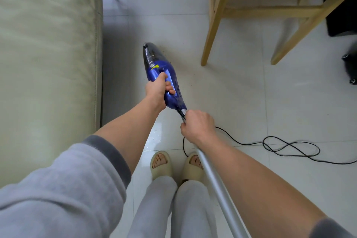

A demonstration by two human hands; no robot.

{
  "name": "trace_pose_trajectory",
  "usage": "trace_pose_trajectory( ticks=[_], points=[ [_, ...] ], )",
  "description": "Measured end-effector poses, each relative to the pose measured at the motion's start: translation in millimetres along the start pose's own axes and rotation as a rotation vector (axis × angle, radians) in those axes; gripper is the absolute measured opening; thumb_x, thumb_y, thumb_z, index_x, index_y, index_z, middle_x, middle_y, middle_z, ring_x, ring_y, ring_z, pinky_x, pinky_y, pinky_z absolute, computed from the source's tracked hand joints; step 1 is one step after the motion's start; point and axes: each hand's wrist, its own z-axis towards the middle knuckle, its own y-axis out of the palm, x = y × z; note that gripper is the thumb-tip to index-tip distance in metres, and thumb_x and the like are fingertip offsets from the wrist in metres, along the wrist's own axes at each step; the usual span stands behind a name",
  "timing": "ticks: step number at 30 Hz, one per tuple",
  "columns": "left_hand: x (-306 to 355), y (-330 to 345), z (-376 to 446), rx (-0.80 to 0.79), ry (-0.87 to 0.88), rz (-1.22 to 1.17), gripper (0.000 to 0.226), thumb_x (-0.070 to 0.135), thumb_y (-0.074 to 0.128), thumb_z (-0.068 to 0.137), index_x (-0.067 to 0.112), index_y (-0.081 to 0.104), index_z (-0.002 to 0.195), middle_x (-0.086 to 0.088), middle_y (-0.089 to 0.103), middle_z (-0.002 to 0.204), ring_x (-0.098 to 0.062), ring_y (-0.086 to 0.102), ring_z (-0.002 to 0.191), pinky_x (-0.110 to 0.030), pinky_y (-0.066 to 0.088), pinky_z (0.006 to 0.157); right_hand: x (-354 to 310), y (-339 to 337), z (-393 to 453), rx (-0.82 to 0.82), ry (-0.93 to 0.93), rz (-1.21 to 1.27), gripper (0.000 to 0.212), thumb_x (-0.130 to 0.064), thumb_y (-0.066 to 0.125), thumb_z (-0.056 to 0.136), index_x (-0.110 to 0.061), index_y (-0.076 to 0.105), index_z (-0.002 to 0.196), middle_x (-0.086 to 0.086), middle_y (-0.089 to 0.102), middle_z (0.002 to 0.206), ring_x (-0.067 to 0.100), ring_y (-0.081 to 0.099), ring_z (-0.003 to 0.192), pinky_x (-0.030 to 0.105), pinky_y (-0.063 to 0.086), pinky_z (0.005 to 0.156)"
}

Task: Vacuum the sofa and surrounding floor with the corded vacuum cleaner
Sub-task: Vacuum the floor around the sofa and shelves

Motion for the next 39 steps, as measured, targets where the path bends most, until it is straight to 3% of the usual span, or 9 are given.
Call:
trace_pose_trajectory(
  ticks=[5,12,21,24,31,39],
  points=[
    [-18,18,-6,-0.042,-0.026,0.032,0.011,0.004,0.049,0.086,0.010,0.044,0.078,0.000,0.032,0.054,-0.011,0.028,0.035,-0.017,0.029,0.036,23,4,-8,0.020,0.026,0.012,0.007,-0.014,0.052,0.092,-0.018,0.052,0.097,0.005,0.059,0.089,0.028,0.061,0.091,0.028,0.036,0.065],
    [-35,38,-11,-0.077,-0.035,0.005,0.025,0.003,0.047,0.087,0.012,0.040,0.065,0.002,0.030,0.049,-0.010,0.026,0.035,-0.016,0.028,0.036,49,7,-12,0.054,0.055,-0.057,0.021,-0.015,0.051,0.094,-0.014,0.056,0.115,0.007,0.065,0.104,0.027,0.062,0.096,0.029,0.038,0.067],
    [-49,63,-19,-0.128,-0.072,0.099,0.015,0.006,0.050,0.089,0.010,0.046,0.075,0.000,0.036,0.055,-0.010,0.030,0.040,-0.017,0.032,0.036,69,9,-19,0.086,0.129,-0.026,0.022,-0.013,0.052,0.092,-0.014,0.056,0.114,0.004,0.064,0.098,0.023,0.055,0.079,0.028,0.037,0.064],
    [-53,68,-22,-0.160,-0.088,0.118,0.011,0.007,0.051,0.090,0.010,0.048,0.079,-0.001,0.038,0.057,-0.011,0.032,0.044,-0.018,0.035,0.037,75,10,-22,0.086,0.152,-0.011,0.020,-0.013,0.052,0.092,-0.012,0.056,0.113,0.005,0.065,0.098,0.025,0.061,0.088,0.029,0.037,0.064],
    [-64,75,-28,-0.192,-0.119,0.114,0.021,0.006,0.050,0.089,0.012,0.044,0.069,0.002,0.036,0.051,-0.009,0.030,0.038,-0.018,0.032,0.036,83,16,-30,0.093,0.208,0.001,0.032,-0.005,0.052,0.088,-0.007,0.047,0.119,0.006,0.065,0.094,0.026,0.064,0.086,0.029,0.039,0.060],
    [-65,78,-35,-0.199,-0.112,0.237,0.014,0.006,0.050,0.086,0.009,0.049,0.072,0.001,0.043,0.044,-0.011,0.039,0.035,-0.019,0.039,0.040,81,16,-35,0.063,0.230,-0.032,0.027,-0.005,0.050,0.088,-0.005,0.048,0.115,0.009,0.066,0.099,0.027,0.066,0.091,0.033,0.049,0.068]
  ],
)
